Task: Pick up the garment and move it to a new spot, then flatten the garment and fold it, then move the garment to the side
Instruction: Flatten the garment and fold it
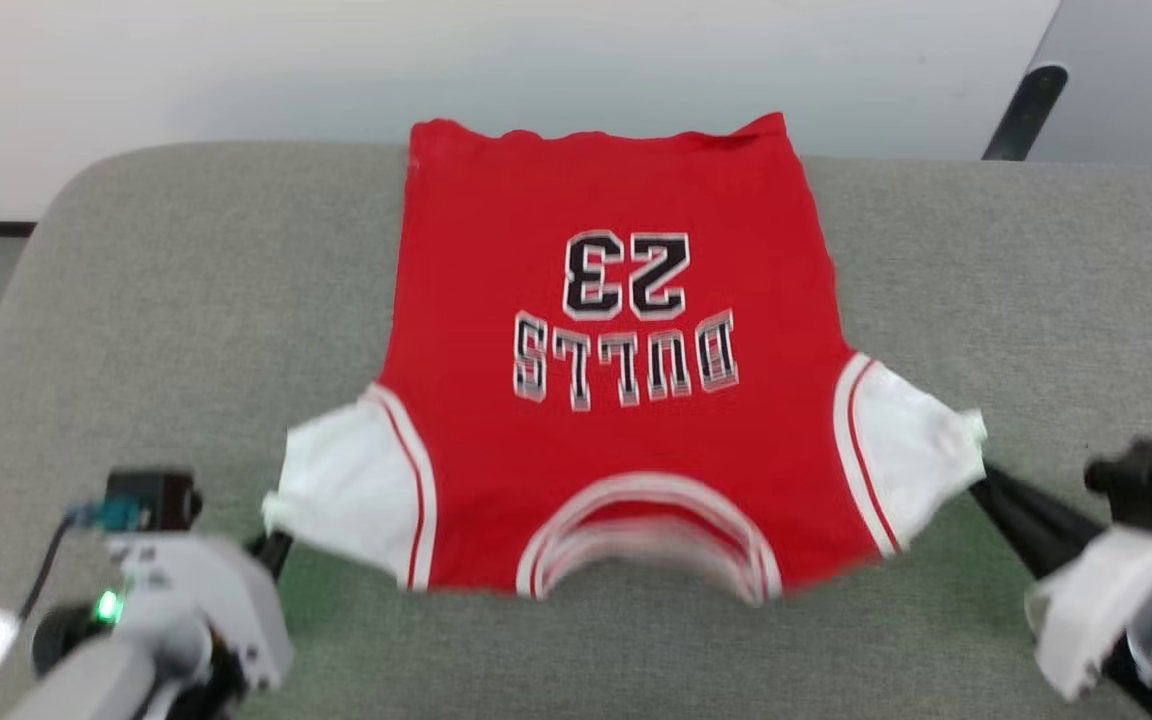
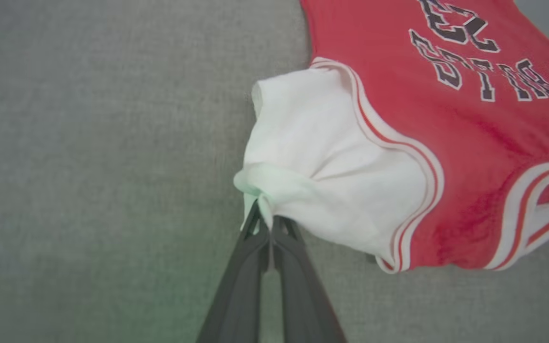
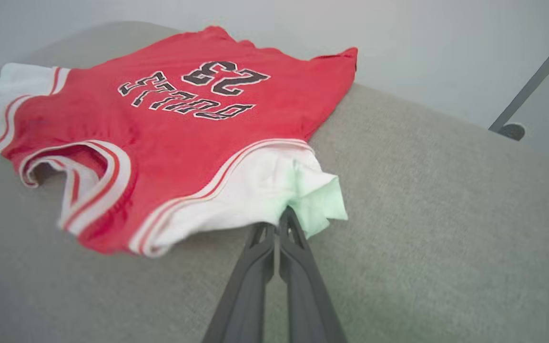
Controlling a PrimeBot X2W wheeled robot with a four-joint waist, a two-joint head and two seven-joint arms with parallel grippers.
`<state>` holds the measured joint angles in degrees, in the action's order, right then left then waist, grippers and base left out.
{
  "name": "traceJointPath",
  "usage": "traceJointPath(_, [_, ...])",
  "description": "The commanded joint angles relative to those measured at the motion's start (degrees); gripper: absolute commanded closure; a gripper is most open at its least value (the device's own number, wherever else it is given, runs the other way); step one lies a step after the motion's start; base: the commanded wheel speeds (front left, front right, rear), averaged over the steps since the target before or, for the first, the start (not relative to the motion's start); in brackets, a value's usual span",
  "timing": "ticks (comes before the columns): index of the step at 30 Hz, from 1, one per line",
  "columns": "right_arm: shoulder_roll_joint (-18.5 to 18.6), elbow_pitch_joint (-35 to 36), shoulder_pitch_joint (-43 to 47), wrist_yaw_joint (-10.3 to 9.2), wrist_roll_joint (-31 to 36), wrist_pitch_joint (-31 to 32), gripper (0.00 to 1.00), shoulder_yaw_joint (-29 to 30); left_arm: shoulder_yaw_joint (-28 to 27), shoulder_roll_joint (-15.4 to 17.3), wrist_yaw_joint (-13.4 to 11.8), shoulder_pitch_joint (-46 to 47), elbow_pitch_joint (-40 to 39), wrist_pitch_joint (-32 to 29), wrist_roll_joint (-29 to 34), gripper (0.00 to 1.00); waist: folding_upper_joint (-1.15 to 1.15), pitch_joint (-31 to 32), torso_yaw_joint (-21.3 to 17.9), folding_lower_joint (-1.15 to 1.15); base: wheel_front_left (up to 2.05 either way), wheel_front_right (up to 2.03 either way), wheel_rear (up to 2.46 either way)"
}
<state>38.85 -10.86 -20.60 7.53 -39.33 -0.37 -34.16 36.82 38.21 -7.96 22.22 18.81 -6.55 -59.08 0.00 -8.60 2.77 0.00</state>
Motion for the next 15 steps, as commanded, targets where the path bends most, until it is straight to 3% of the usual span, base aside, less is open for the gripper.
traceJointPath(1, [0.24, 1.51, 2.92, -0.08, 0.77, 0.85, 1.0, 1.87, -0.86, 1.41, -2.43, -2.98, -3.25, -0.17, -0.89, 1.0, 0.0, -0.16, 0.26, 0.0, 0.0, 0.0, 0.0])
traceJointPath(8, [-1.69, 9.88, 17.27, -0.08, 4.03, 6.86, 1.0, 10.85, -4.96, 6.33, -12.71, -16.26, -20.5, 1.51, -4.64, 1.0, 0.0, -1.01, 0.23, 0.0, 0.0, 0.0, 0.0])
traceJointPath(15, [-5.76, 15.9, 24.4, -0.08, 7.43, 11.7, 1.0, 17.34, -7.12, 7.81, -16.35, -21.54, -27.22, 3.22, -5.95, 1.0, 0.0, -2.14, -0.38, 0.0, 0.0, 0.0, 0.0])
